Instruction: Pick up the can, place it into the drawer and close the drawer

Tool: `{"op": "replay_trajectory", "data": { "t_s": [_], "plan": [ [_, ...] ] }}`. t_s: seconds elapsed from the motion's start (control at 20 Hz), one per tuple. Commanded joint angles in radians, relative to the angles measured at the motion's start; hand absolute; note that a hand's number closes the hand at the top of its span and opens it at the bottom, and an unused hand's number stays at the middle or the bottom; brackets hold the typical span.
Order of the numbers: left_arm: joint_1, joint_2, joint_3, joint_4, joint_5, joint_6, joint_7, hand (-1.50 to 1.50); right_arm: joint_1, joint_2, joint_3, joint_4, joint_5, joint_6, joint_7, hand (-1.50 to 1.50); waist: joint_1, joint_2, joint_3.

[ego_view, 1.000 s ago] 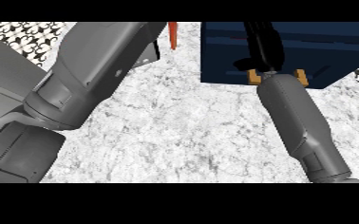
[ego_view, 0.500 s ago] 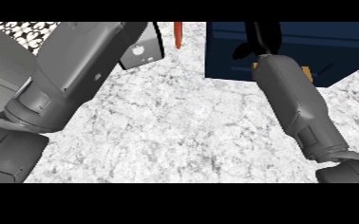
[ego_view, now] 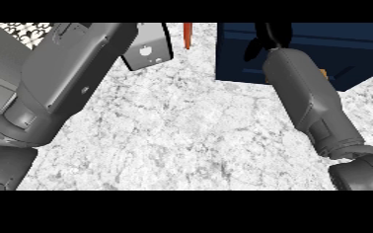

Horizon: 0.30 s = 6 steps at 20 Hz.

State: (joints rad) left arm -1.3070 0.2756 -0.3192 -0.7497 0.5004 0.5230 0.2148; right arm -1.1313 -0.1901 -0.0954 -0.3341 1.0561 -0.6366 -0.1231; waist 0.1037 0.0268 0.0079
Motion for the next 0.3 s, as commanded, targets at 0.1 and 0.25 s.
{"op": "replay_trajectory", "data": {
  "t_s": [0.1,0.25],
  "plan": [
    [0.059,0.053,0.0,-0.065,-0.003,-0.029,0.01,-1.5,-0.118,-0.003,-0.103,-0.029,-0.12,0.025,-0.095,-1.5,0.008,-0.006,-0.006],
    [0.089,0.058,0.001,-0.142,0.005,-0.016,0.035,-1.5,-0.088,0.033,-0.107,-0.004,-0.114,-0.024,-0.108,-1.5,0.015,-0.013,-0.006]
  ]
}}
